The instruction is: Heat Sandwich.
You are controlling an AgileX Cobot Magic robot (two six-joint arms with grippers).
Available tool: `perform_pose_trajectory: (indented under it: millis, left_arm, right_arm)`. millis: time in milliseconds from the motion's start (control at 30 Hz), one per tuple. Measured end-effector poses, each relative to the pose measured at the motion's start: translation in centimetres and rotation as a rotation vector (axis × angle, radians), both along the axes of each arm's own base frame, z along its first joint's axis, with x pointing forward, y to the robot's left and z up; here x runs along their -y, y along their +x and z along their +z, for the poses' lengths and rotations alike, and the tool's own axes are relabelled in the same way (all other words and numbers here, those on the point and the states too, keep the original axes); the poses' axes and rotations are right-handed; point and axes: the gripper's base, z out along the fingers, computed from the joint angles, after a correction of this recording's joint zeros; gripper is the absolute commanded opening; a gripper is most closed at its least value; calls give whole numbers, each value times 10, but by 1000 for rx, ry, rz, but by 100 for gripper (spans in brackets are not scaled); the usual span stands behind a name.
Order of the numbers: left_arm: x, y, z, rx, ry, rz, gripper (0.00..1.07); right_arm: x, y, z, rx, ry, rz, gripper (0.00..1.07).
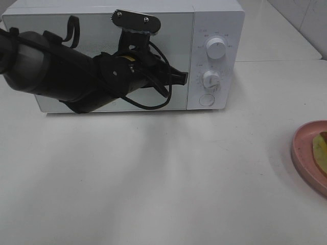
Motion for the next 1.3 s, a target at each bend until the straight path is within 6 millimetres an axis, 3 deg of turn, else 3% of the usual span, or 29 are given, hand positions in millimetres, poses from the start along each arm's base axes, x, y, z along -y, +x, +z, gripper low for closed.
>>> perform_pose_trajectory:
  millis: [233,533,633,667,700,800,1000,1100,1133,1267,1300]
  left_arm:
    - [-25,-10,20,-36,-12,9,0]
    - [-44,-54,31,-240,10,-166,3]
    - [-58,-64,33,-308,32,-214,37]
    - [-70,-68,33,-365,39,-233,65]
    - [-70,-68,33,-365,39,-233,65]
    - [-93,-72,35,-485,42,-270,101]
    - [-128,-73,44,-606,68,-306,100]
    - [-159,-79,51,-721,91,-319,100]
    - [-159,-79,51,-721,91,-319,100]
    - [-195,-88,66,-857,16,-196,100]
    - [-195,-88,66,-857,16,-196,100]
  right_arm:
    - [0,0,0,0,0,0,76]
    - [0,0,0,0,0,0,76]
    - [0,0,0,0,0,0,76]
    - [0,0,0,0,0,0,76]
    - [0,0,0,0,0,0,76]
    - [0,0,0,0,0,0,76]
    - [0,0,0,0,0,0,76]
    - [0,0,0,0,0,0,76]
    - [0,0,0,0,0,0,76]
    - [0,0,0,0,0,0,76]
    - [0,0,0,0,0,0,76]
